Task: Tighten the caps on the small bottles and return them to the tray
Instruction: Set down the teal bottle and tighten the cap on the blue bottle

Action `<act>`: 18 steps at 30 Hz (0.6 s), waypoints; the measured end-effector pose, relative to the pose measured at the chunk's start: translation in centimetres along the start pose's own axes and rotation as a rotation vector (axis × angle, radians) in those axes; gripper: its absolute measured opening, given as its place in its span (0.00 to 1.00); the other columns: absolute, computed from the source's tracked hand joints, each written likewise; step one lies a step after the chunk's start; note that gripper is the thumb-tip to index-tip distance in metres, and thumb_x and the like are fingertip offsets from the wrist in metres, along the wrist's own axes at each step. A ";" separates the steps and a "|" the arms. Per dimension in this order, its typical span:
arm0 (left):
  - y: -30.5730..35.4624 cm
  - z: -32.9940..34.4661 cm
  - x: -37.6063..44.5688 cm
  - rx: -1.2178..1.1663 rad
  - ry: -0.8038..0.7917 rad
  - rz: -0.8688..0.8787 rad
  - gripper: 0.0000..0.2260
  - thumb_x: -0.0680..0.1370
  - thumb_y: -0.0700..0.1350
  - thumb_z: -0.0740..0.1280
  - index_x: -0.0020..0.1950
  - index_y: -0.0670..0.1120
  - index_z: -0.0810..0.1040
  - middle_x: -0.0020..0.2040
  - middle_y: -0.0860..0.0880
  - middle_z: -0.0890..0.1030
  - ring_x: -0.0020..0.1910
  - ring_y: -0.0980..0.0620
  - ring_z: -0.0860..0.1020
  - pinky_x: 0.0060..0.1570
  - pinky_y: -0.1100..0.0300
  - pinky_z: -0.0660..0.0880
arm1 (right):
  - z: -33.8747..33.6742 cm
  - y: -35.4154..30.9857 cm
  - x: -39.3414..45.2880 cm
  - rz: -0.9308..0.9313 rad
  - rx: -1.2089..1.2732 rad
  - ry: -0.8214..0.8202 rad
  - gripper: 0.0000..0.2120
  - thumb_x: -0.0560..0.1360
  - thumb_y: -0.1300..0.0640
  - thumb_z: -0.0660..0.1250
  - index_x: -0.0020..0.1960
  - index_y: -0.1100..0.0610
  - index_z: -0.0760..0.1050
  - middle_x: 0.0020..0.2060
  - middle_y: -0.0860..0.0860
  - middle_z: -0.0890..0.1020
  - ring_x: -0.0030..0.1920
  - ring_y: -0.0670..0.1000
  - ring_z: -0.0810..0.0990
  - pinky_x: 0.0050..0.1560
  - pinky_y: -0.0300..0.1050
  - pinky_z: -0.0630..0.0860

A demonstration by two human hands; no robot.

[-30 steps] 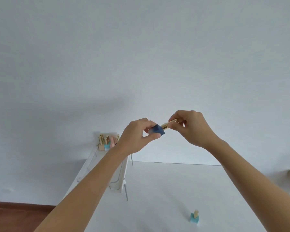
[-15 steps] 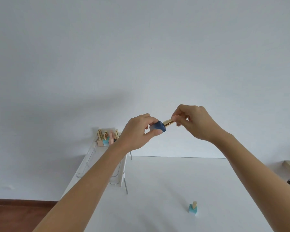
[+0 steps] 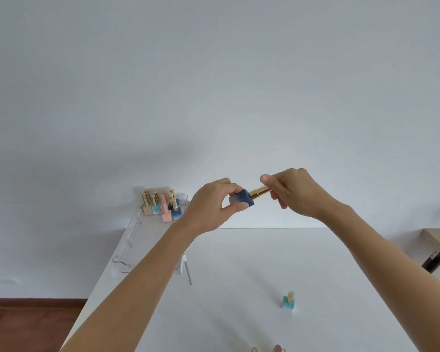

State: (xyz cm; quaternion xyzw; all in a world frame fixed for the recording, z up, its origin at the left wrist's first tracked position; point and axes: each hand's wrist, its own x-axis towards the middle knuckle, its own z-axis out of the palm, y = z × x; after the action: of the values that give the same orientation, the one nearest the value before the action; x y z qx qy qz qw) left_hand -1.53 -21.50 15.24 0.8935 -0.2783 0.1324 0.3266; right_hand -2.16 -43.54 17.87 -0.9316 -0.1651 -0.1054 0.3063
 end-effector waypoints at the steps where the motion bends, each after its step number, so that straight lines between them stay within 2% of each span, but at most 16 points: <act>1: 0.0 0.2 0.0 -0.005 -0.007 -0.005 0.08 0.75 0.51 0.71 0.52 0.52 0.82 0.39 0.56 0.73 0.35 0.60 0.69 0.39 0.57 0.68 | -0.1 0.2 -0.2 -0.006 -0.004 -0.013 0.25 0.76 0.35 0.57 0.37 0.54 0.78 0.27 0.49 0.82 0.27 0.43 0.75 0.31 0.36 0.69; 2: 0.0 0.3 0.0 -0.017 -0.009 -0.013 0.08 0.75 0.50 0.71 0.52 0.52 0.82 0.39 0.56 0.73 0.34 0.60 0.69 0.39 0.57 0.68 | -0.3 0.4 -0.4 -0.033 -0.003 -0.025 0.20 0.75 0.37 0.61 0.43 0.52 0.79 0.31 0.47 0.83 0.30 0.42 0.76 0.33 0.36 0.69; 4: 0.1 0.6 0.0 -0.035 -0.010 -0.020 0.07 0.75 0.50 0.71 0.52 0.51 0.82 0.39 0.56 0.74 0.34 0.59 0.69 0.39 0.56 0.69 | -0.7 0.6 -0.6 -0.123 0.021 -0.033 0.09 0.74 0.47 0.70 0.52 0.47 0.76 0.38 0.44 0.82 0.35 0.42 0.79 0.36 0.33 0.70; 6: 0.2 0.7 0.1 -0.046 -0.009 -0.014 0.07 0.75 0.50 0.71 0.52 0.51 0.82 0.38 0.56 0.73 0.33 0.59 0.69 0.38 0.56 0.69 | -0.5 0.8 -0.7 -0.163 0.056 -0.005 0.03 0.74 0.53 0.70 0.47 0.49 0.76 0.35 0.45 0.82 0.34 0.44 0.78 0.35 0.32 0.69; 7: 0.2 0.8 0.2 -0.052 -0.006 -0.010 0.07 0.75 0.50 0.71 0.52 0.51 0.82 0.38 0.56 0.73 0.33 0.59 0.69 0.38 0.55 0.69 | -0.3 0.8 -0.7 -0.144 0.067 0.011 0.05 0.76 0.52 0.68 0.43 0.52 0.76 0.32 0.47 0.82 0.31 0.44 0.76 0.32 0.31 0.68; 9: 0.2 0.8 0.4 -0.054 -0.002 -0.006 0.07 0.75 0.50 0.71 0.52 0.51 0.82 0.38 0.56 0.73 0.34 0.59 0.69 0.38 0.53 0.70 | -0.1 0.9 -0.6 -0.077 0.052 0.026 0.16 0.77 0.45 0.64 0.37 0.56 0.75 0.27 0.50 0.81 0.25 0.42 0.74 0.27 0.32 0.67; 11: 0.1 1.0 0.5 -0.052 -0.010 -0.010 0.07 0.75 0.50 0.71 0.52 0.52 0.82 0.39 0.55 0.74 0.33 0.59 0.69 0.39 0.52 0.71 | -0.2 1.0 -0.8 -0.056 0.034 0.027 0.19 0.76 0.41 0.64 0.37 0.56 0.75 0.28 0.50 0.82 0.26 0.41 0.74 0.28 0.31 0.68; 12: 0.1 1.1 0.5 -0.053 -0.016 -0.013 0.07 0.75 0.50 0.71 0.52 0.52 0.82 0.39 0.55 0.74 0.33 0.58 0.69 0.39 0.52 0.71 | -0.3 1.1 -0.9 -0.077 0.030 0.029 0.16 0.75 0.41 0.65 0.41 0.53 0.76 0.31 0.47 0.82 0.29 0.42 0.76 0.30 0.30 0.69; 14: 0.0 1.4 0.5 -0.062 -0.026 -0.016 0.07 0.75 0.49 0.71 0.52 0.51 0.82 0.40 0.54 0.75 0.33 0.59 0.69 0.39 0.52 0.71 | -0.4 1.1 -1.1 -0.129 0.051 0.022 0.07 0.75 0.49 0.70 0.49 0.51 0.78 0.35 0.46 0.81 0.35 0.46 0.78 0.35 0.33 0.72; 16: -0.1 1.8 0.5 -0.076 -0.025 -0.013 0.07 0.75 0.49 0.71 0.51 0.51 0.82 0.39 0.55 0.74 0.34 0.60 0.69 0.38 0.55 0.68 | -0.2 1.2 -1.3 -0.140 0.094 0.030 0.03 0.75 0.59 0.70 0.49 0.54 0.79 0.35 0.51 0.82 0.36 0.55 0.79 0.38 0.45 0.76; 18: -0.2 2.4 0.4 -0.078 -0.017 -0.013 0.07 0.75 0.49 0.71 0.51 0.51 0.82 0.38 0.56 0.74 0.34 0.61 0.69 0.37 0.58 0.67 | 0.2 1.2 -1.6 -0.118 0.118 0.058 0.01 0.75 0.60 0.70 0.47 0.56 0.80 0.34 0.55 0.83 0.35 0.58 0.78 0.37 0.47 0.74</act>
State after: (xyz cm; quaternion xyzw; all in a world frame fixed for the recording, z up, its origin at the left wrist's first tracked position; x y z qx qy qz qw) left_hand -0.96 -23.12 13.45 0.8830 -0.2801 0.1119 0.3597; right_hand -3.16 -44.71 16.66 -0.8971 -0.2168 -0.1402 0.3586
